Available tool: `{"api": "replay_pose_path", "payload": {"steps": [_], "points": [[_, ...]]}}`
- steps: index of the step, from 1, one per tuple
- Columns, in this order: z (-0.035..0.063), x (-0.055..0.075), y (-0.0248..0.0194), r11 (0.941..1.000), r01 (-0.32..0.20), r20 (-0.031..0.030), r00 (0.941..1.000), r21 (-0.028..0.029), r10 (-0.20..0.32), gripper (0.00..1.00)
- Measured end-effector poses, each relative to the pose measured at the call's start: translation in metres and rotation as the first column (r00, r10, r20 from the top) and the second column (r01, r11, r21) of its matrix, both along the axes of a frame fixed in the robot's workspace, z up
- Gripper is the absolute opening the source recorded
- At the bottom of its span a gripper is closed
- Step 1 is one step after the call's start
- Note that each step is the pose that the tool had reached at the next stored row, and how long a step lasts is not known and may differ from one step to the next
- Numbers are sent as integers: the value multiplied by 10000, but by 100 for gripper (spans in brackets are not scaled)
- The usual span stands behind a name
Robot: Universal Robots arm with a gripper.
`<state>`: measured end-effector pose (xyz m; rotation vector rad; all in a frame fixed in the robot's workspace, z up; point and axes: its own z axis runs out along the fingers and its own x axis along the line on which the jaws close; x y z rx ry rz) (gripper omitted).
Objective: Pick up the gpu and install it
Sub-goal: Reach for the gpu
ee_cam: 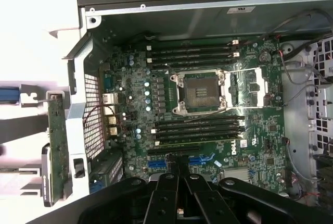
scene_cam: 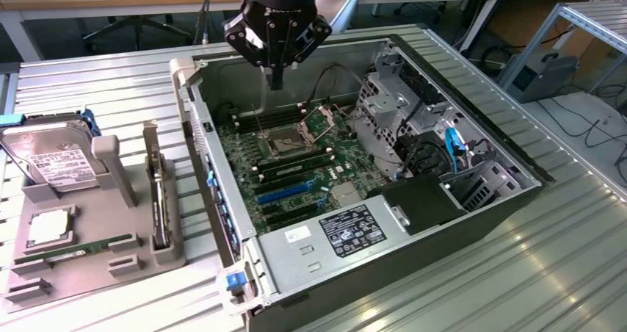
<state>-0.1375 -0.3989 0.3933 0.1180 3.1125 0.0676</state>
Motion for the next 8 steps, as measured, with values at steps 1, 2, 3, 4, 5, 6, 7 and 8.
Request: {"api": "replay_pose_path", "payload": {"steps": [1,2,3,4,5,6,7,8], "points": [[0,-6,0,10000,0,0,10000,1,0,11],[0,-13,0,10000,0,0,10000,0,0,11],[0,-21,0,10000,0,0,10000,0,0,11],[0,-27,0,10000,0,0,10000,0,0,11],[0,-34,0,10000,0,0,10000,0,0,11],[0,-39,0,10000,0,1,10000,0,0,11],[0,-45,0,10000,0,0,10000,0,0,11],[0,-52,0,10000,0,0,10000,0,0,11]]}}
